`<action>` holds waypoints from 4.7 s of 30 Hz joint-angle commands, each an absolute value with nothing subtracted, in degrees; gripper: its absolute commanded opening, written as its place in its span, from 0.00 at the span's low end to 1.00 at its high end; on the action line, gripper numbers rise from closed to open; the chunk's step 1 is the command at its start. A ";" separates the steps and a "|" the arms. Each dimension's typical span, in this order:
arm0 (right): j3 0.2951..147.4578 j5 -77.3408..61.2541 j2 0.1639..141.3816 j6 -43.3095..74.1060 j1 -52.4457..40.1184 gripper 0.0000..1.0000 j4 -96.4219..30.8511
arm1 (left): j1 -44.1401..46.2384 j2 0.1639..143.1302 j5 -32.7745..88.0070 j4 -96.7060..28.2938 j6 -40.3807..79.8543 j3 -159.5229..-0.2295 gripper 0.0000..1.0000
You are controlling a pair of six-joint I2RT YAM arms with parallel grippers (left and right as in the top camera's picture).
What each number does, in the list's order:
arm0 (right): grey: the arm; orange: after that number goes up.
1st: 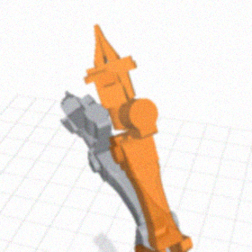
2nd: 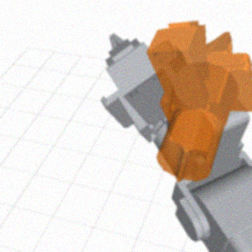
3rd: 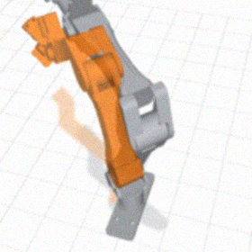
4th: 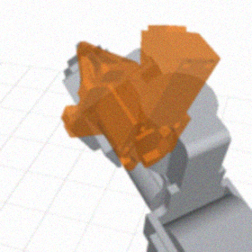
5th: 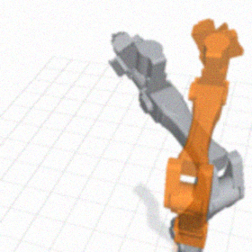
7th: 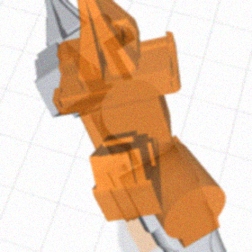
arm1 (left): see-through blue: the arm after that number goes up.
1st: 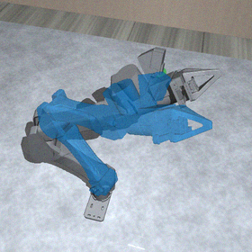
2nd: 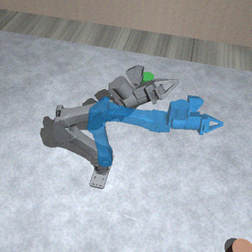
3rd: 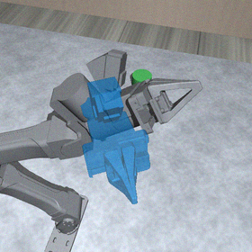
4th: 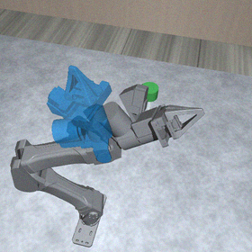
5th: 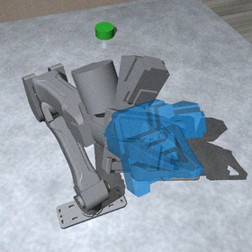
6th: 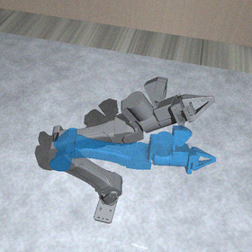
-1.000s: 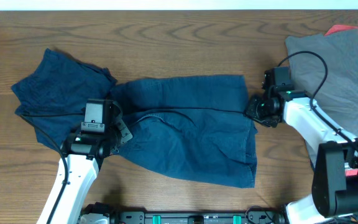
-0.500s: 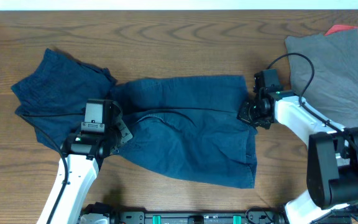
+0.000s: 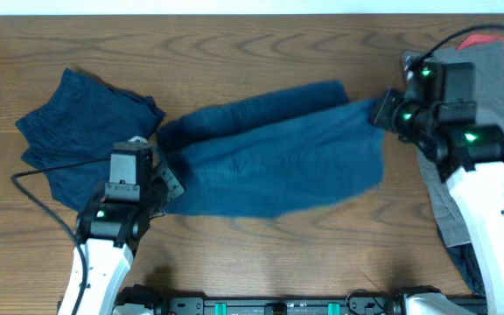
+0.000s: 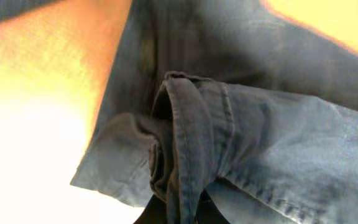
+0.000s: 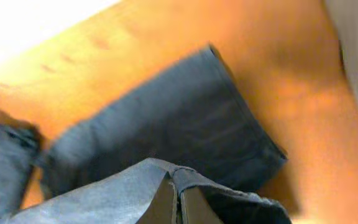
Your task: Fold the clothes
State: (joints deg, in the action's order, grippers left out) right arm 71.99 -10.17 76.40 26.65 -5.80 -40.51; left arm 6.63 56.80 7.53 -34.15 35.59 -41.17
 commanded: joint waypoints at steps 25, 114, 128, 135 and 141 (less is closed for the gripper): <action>72.20 -7.92 110.83 23.49 -8.78 0.01 6.39 | 6.46 83.59 -1.19 -5.39 42.33 -41.58 0.14; 70.39 4.43 105.56 21.15 -13.56 0.07 -45.43 | 10.68 89.17 -1.91 -18.68 42.78 -42.13 0.51; 70.39 4.47 105.56 20.49 -13.54 0.08 -45.28 | 7.40 86.94 15.40 -20.14 43.42 -42.63 0.71; 70.39 4.47 105.56 20.10 -13.52 0.08 -45.82 | 7.40 75.79 8.64 -37.30 40.51 -42.46 0.98; 70.39 4.21 105.56 20.12 -13.56 0.08 -45.98 | 7.46 77.91 7.05 -35.53 40.49 -39.64 0.98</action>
